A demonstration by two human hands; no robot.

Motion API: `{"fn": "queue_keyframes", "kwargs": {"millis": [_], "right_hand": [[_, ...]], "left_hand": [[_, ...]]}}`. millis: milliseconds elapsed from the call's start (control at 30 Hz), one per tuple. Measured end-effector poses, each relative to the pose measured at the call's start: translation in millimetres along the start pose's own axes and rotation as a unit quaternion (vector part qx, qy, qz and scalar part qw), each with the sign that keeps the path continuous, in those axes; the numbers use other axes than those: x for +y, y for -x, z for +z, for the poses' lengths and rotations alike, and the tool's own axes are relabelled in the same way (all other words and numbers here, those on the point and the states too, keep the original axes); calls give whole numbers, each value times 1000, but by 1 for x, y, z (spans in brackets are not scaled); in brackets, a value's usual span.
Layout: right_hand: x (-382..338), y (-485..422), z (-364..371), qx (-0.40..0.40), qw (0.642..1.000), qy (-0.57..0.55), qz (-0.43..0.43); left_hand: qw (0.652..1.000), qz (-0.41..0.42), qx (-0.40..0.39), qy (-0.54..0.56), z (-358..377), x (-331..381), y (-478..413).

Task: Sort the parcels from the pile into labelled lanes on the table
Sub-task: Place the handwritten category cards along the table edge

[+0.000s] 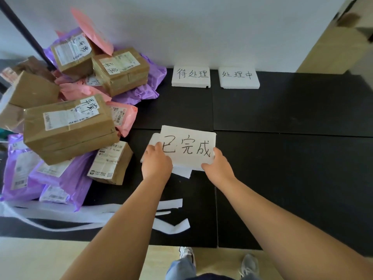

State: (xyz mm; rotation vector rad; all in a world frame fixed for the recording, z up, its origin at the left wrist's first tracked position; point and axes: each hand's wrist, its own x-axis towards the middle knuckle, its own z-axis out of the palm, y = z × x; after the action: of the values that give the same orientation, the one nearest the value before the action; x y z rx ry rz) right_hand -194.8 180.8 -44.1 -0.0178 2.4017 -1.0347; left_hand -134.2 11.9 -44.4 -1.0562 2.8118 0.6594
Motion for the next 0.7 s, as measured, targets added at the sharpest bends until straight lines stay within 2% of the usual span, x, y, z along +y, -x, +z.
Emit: {"fn": "queue_keyframes", "kwargs": {"millis": [233,700], "right_hand": [[63,3,-87,68,997,-18,19],[193,10,-268,142,988,-16,60]], "left_hand": [[996,-3,20,83,34,92,54],[983,11,-31,178,121,262,155]]}}
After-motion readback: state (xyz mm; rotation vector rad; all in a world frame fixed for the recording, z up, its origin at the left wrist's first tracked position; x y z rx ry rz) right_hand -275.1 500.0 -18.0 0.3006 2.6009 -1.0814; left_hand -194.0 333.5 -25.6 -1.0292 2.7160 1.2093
